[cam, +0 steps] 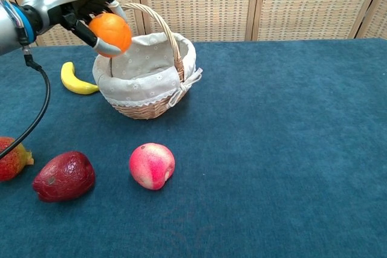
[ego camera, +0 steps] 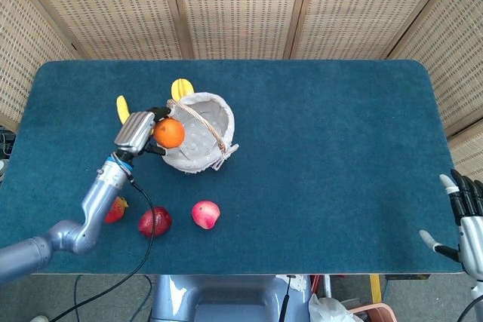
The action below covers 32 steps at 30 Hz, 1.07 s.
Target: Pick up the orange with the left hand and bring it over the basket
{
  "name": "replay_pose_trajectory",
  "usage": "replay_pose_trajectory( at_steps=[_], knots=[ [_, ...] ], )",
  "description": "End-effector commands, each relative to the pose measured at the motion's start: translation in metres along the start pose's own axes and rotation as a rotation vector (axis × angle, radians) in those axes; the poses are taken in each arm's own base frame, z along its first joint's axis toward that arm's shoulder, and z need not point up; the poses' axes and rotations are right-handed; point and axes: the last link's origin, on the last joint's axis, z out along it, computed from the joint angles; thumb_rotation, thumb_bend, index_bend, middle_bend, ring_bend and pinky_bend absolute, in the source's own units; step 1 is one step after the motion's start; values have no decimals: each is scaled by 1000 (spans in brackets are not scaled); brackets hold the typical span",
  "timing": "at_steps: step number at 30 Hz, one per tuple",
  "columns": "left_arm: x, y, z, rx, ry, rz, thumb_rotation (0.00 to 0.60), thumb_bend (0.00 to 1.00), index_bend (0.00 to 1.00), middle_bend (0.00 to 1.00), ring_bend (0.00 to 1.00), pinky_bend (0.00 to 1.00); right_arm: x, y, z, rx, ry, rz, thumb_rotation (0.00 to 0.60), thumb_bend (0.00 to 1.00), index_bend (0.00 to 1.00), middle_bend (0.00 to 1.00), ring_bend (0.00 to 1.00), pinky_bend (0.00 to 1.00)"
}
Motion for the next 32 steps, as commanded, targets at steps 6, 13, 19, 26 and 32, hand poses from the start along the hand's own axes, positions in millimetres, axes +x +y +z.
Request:
replay_pose_trajectory(
  at_steps=[6,13,19,26,32],
  knots=[
    [7,1,-13,-47,34,-25,600,0,0,42,123,164,3,2,-2,-2,7,9,600,0,0,0,0,0],
    [54,-18,-74,-51,118,63,600,0,47,41,119,165,5,0,-5,13,13,17,600,0,0,0,0,0],
    [86,-56,-154,126,189,230,600,0,0,0,7,24,5,-5,-9,38,13,19,600,0,0,0,0,0],
    [84,-77,-227,380,173,332,600,0,0,0,0,0,5,-8,-11,54,14,16,600,0,0,0,0,0],
    [76,-74,-250,410,184,371,600,0,0,0,0,0,6,-9,-14,62,19,12,600,0,0,0,0,0]
  ],
)
